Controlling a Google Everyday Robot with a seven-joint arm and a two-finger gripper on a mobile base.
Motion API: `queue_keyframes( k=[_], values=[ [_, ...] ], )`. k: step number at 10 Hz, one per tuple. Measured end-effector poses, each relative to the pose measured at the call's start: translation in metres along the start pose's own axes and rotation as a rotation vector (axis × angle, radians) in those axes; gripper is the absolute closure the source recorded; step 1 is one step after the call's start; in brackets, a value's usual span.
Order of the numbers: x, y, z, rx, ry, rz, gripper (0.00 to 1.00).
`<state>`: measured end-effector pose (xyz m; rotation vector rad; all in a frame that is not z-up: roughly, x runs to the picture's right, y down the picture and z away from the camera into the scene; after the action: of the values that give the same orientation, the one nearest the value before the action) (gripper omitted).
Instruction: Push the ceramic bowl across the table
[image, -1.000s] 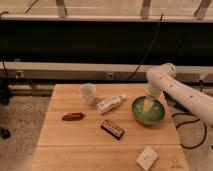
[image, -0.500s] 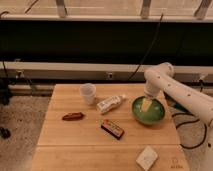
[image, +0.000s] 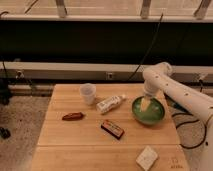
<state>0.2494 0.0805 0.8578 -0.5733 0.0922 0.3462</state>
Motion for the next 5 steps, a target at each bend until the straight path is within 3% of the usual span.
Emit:
queue_keyframes(
  k=[3,5],
  values=[
    [-0.002,0.008,0.014,-0.034,0.001,-0.022,0.21],
    [0.001,0.011,0.023,-0.050,0.008,-0.028,0.33]
  ],
)
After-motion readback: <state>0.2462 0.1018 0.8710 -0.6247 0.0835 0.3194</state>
